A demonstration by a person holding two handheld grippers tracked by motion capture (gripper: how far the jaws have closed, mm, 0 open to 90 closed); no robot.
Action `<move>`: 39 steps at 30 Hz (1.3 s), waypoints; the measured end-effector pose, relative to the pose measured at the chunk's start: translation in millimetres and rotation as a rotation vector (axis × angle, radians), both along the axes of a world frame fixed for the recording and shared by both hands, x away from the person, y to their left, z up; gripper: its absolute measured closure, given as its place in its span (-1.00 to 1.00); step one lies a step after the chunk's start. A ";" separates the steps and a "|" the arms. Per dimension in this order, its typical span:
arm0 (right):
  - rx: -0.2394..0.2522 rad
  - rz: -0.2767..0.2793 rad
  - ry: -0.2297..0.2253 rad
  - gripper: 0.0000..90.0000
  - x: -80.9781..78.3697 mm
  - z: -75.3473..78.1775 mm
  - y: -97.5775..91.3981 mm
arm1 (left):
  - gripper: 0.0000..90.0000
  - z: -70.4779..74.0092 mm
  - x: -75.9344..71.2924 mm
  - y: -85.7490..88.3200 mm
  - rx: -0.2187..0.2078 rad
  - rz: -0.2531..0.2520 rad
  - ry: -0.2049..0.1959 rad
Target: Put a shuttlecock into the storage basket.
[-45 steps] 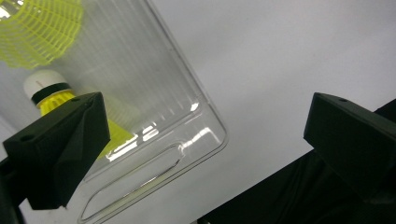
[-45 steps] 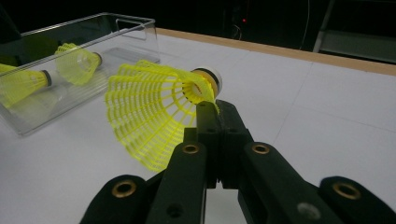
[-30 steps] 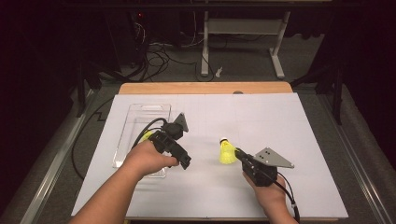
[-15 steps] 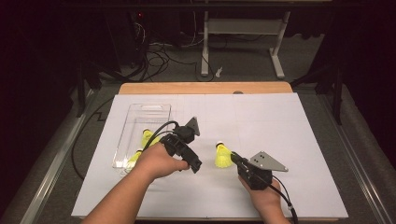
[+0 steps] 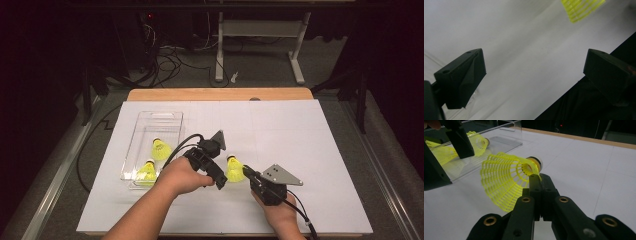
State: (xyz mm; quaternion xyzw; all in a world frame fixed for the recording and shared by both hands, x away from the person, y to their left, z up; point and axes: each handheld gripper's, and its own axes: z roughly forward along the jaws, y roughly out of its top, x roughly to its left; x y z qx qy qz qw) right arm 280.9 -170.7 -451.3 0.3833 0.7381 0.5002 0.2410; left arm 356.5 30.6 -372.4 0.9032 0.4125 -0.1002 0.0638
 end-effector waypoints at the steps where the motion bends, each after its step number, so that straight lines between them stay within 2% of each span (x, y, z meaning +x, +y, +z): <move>1: 0.001 0.002 0.002 1.00 -0.1 -0.2 0.5 | -0.88 -0.4 0.1 -0.8 0.000 0.000 -0.001; 6: 0.017 0.013 0.003 1.00 -2.4 0.7 3.6 | -0.81 -3.0 -0.1 -5.2 -0.018 -0.005 -0.013; 11: 0.031 0.019 0.006 1.00 -4.4 1.8 5.1 | -0.61 -4.9 -0.4 -7.4 -0.034 -0.010 -0.025; 20: 0.034 0.033 0.012 1.00 -5.3 0.8 7.3 | 0.00 -1.0 1.8 -2.7 -0.095 -0.007 -0.054; 29: 0.030 0.057 0.023 1.00 -6.4 -1.2 11.3 | 0.52 -0.2 2.1 -1.3 -0.094 -0.019 -0.047; 39: 0.020 0.077 0.031 1.00 -9.3 -3.0 14.4 | 0.87 -1.9 0.8 -3.9 -0.082 -0.038 -0.046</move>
